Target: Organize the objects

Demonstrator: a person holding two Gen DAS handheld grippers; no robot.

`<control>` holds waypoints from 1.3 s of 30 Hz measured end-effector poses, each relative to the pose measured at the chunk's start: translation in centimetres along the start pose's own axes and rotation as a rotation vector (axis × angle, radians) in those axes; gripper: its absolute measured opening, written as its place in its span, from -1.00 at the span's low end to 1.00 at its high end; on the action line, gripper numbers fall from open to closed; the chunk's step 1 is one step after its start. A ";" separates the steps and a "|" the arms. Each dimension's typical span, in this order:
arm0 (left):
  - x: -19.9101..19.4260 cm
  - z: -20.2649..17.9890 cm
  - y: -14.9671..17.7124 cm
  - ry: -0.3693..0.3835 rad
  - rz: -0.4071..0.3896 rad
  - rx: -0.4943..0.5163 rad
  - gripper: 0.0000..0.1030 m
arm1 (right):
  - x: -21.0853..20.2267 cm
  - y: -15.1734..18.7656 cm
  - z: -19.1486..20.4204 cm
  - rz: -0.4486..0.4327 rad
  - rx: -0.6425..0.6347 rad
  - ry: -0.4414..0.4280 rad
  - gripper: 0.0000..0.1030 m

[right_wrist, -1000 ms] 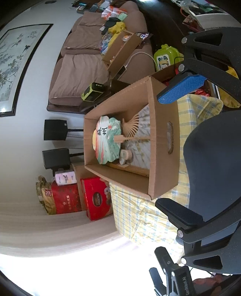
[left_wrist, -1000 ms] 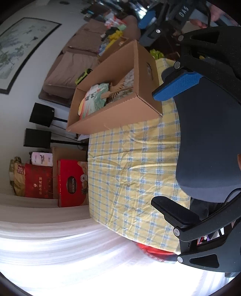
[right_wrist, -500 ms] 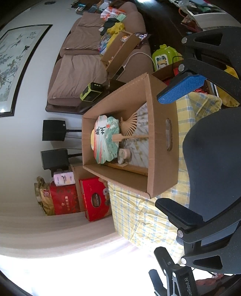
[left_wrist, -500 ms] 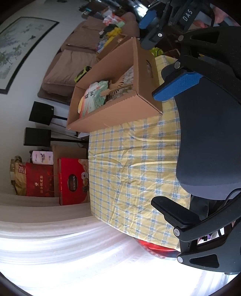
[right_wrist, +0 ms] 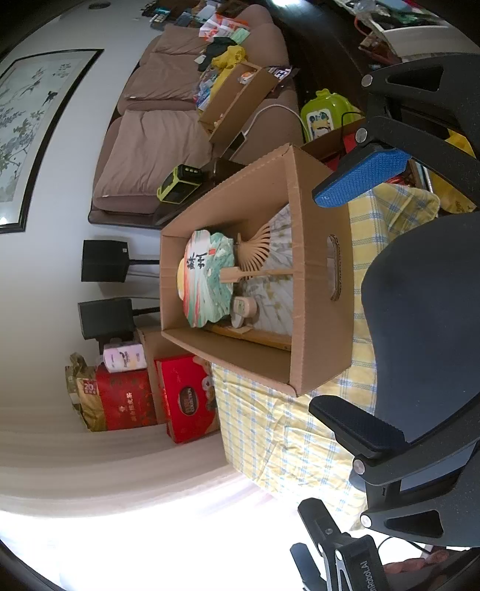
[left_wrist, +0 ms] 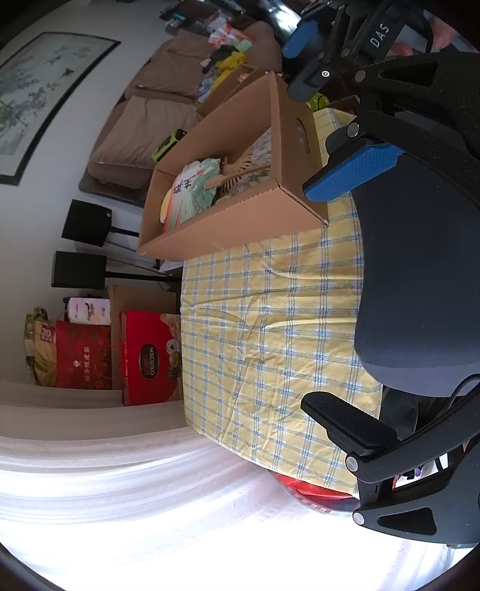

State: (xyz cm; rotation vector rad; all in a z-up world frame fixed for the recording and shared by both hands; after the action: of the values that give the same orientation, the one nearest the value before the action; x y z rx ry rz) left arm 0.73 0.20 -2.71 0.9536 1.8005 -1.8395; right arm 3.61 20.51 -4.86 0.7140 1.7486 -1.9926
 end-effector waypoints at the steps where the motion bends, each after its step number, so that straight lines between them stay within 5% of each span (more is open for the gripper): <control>1: 0.0 0.0 0.0 -0.001 0.001 0.001 1.00 | 0.0 0.0 0.0 0.000 0.001 0.000 0.99; 39: 0.0 0.0 0.3 -0.062 -0.005 0.024 1.00 | -0.1 0.2 0.0 0.000 -0.001 0.011 0.99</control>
State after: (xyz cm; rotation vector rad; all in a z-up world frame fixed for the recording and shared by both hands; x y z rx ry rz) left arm 0.93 0.13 -2.88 0.8915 1.7493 -1.8772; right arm 3.82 20.47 -4.96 0.7254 1.7558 -1.9913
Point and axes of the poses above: each gripper's, at about its wrist camera, not at the fingertips, and x roughly the way its jaws point, z to its left, y to its underside, the point moved 2 cm from there along x, roughly the way its jaws point, and after that the axes turned 4 degrees about x, right-handed, at the moved point
